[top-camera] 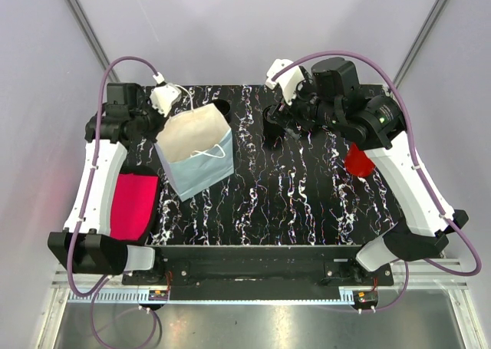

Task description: Pack the takeout coffee

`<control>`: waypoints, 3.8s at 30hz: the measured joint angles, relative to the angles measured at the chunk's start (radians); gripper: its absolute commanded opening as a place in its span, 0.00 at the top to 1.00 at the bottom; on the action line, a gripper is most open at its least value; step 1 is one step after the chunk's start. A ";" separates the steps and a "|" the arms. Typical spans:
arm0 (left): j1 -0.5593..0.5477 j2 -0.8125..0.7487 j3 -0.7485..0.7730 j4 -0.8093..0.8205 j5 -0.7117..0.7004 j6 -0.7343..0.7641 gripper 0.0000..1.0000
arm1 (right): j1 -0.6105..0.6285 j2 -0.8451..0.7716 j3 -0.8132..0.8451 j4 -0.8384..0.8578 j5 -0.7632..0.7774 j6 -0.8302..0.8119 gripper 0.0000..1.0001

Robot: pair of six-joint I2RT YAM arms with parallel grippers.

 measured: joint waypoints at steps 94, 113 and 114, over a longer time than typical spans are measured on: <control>0.104 -0.175 0.054 0.238 0.185 -0.379 0.01 | -0.100 0.945 0.512 0.362 -0.036 0.629 0.55; 0.104 -0.175 0.048 0.237 0.224 -0.378 0.01 | -0.099 0.999 0.502 0.486 -0.032 0.613 0.59; 0.104 -0.175 0.048 0.237 0.226 -0.378 0.01 | -0.098 1.006 0.500 0.489 -0.031 0.611 0.59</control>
